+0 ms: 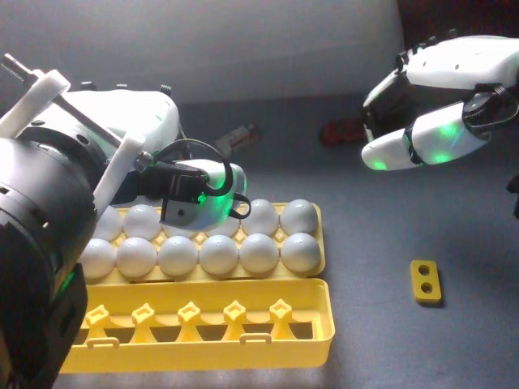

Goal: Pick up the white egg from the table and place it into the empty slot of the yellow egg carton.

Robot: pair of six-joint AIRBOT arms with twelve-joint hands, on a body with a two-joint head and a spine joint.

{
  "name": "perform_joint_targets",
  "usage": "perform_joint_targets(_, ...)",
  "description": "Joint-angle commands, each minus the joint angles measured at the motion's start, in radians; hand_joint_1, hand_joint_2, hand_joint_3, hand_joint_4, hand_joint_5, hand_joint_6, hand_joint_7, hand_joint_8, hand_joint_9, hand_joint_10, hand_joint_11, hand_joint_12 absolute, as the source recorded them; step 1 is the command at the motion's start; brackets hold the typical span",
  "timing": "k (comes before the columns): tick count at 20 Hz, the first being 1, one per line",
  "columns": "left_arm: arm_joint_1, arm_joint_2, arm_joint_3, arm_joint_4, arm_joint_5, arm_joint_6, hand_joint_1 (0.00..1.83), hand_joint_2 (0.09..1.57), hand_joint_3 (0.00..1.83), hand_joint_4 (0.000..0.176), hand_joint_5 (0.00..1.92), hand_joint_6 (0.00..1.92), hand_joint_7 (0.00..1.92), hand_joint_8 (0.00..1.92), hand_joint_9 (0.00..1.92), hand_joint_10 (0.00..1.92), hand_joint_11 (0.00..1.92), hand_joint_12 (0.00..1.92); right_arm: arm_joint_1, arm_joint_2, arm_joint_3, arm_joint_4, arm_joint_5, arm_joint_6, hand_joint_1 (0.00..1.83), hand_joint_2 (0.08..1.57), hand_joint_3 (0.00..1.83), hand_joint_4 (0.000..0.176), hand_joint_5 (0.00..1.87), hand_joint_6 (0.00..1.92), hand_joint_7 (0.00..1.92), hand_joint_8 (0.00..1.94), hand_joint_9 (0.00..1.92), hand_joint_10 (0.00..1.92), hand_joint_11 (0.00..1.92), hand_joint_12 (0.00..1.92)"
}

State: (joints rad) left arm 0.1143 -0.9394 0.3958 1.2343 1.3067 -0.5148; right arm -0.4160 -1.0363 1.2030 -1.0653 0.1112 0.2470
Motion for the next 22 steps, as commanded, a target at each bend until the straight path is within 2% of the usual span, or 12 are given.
perform_joint_targets(1, -0.020, -0.001, -0.004, 0.093, 0.014, -0.001, 0.17, 1.40, 0.00, 0.000, 0.75, 0.80, 0.75, 1.12, 0.60, 1.35, 0.37, 1.67, 0.024, 0.006, -0.027, 0.022, -0.023, -0.010, 0.33, 1.22, 0.01, 0.000, 0.73, 1.24, 0.80, 1.19, 0.56, 1.65, 0.50, 1.92)
perform_joint_targets(2, -0.023, -0.001, -0.005, 0.090, 0.014, -0.001, 0.22, 1.42, 0.01, 0.000, 0.76, 1.07, 0.80, 1.33, 0.65, 1.57, 0.51, 1.78, 0.035, 0.012, -0.053, 0.022, -0.060, -0.029, 0.34, 1.25, 0.02, 0.000, 0.80, 1.35, 0.85, 1.35, 0.61, 1.80, 0.63, 1.92)
perform_joint_targets(3, -0.026, -0.001, -0.005, 0.090, 0.014, -0.001, 0.27, 1.44, 0.01, 0.000, 0.75, 1.33, 0.86, 1.40, 0.70, 1.71, 0.61, 1.89, 0.049, 0.016, -0.084, 0.022, -0.118, -0.045, 0.37, 1.29, 0.04, 0.000, 0.86, 1.46, 0.91, 1.49, 0.72, 1.90, 0.75, 1.92)
perform_joint_targets(4, -0.026, -0.001, -0.005, 0.090, 0.014, -0.001, 0.30, 1.44, 0.01, 0.000, 0.78, 1.48, 0.91, 1.47, 0.76, 1.75, 0.67, 1.92, 0.059, 0.018, -0.106, 0.022, -0.151, -0.062, 0.40, 1.32, 0.05, 0.000, 0.92, 1.54, 0.97, 1.57, 0.87, 1.92, 0.85, 1.92)
perform_joint_targets(6, -0.024, -0.001, -0.008, 0.090, 0.016, -0.001, 0.35, 1.46, 0.01, 0.000, 0.85, 1.60, 0.97, 1.59, 0.86, 1.80, 0.76, 1.92, 0.078, 0.022, -0.162, 0.015, -0.236, -0.092, 0.44, 1.36, 0.06, 0.000, 0.99, 1.60, 1.05, 1.65, 1.01, 1.92, 0.99, 1.92)
perform_joint_targets(7, -0.022, -0.001, -0.010, 0.090, 0.017, -0.001, 0.43, 1.46, 0.00, 0.000, 0.89, 1.70, 1.05, 1.67, 0.98, 1.83, 0.85, 1.92, 0.078, 0.021, -0.172, 0.003, -0.240, -0.092, 0.48, 1.38, 0.07, 0.000, 1.02, 1.66, 1.08, 1.75, 1.08, 1.92, 1.10, 1.92)
perform_joint_targets(10, -0.019, -0.001, -0.012, 0.090, 0.017, -0.001, 0.50, 1.47, 0.01, 0.000, 0.93, 1.75, 1.09, 1.69, 1.03, 1.82, 0.90, 1.92, 0.082, 0.021, -0.192, -0.052, -0.250, -0.092, 0.53, 1.42, 0.10, 0.000, 1.02, 1.74, 1.11, 1.80, 1.14, 1.92, 1.17, 1.92)
perform_joint_targets(11, -0.019, -0.001, -0.013, 0.090, 0.017, -0.001, 0.52, 1.48, 0.01, 0.000, 0.94, 1.78, 1.10, 1.70, 1.04, 1.83, 0.90, 1.92, 0.084, 0.019, -0.197, -0.082, -0.252, -0.092, 0.83, 1.01, 0.82, 0.000, 0.76, 1.85, 1.12, 1.78, 1.15, 1.92, 1.19, 1.92)
perform_joint_targets(12, -0.019, -0.001, -0.014, 0.090, 0.017, -0.001, 0.54, 1.48, 0.01, 0.000, 0.95, 1.82, 1.10, 1.72, 1.04, 1.84, 0.90, 1.92, 0.085, 0.014, -0.201, -0.128, -0.252, -0.092, 0.93, 0.86, 1.10, 0.000, 0.75, 1.89, 1.13, 1.77, 1.17, 1.92, 1.21, 1.92)
perform_joint_targets(13, -0.018, -0.001, -0.015, 0.088, 0.017, -0.001, 0.55, 1.49, 0.01, 0.000, 0.96, 1.83, 1.11, 1.73, 1.04, 1.85, 0.91, 1.92, 0.085, 0.010, -0.203, -0.166, -0.253, -0.085, 0.96, 0.80, 1.18, 0.000, 0.76, 1.88, 1.14, 1.77, 1.17, 1.92, 1.22, 1.92)
perform_joint_targets(16, -0.018, -0.001, -0.016, 0.088, 0.017, -0.001, 0.54, 1.50, 0.01, 0.000, 0.97, 1.83, 1.11, 1.74, 1.05, 1.86, 0.91, 1.92, 0.076, -0.002, -0.208, -0.264, -0.255, -0.034, 0.97, 0.79, 1.19, 0.000, 0.77, 1.88, 1.14, 1.76, 1.18, 1.92, 1.23, 1.92)
perform_joint_targets(22, -0.020, -0.001, -0.015, 0.081, 0.017, -0.006, 0.54, 1.50, 0.00, 0.000, 0.97, 1.84, 1.11, 1.76, 1.06, 1.86, 0.92, 1.92, 0.076, -0.011, -0.216, -0.294, -0.234, -0.034, 0.97, 0.79, 1.20, 0.000, 0.77, 1.88, 1.15, 1.77, 1.18, 1.92, 1.23, 1.92)
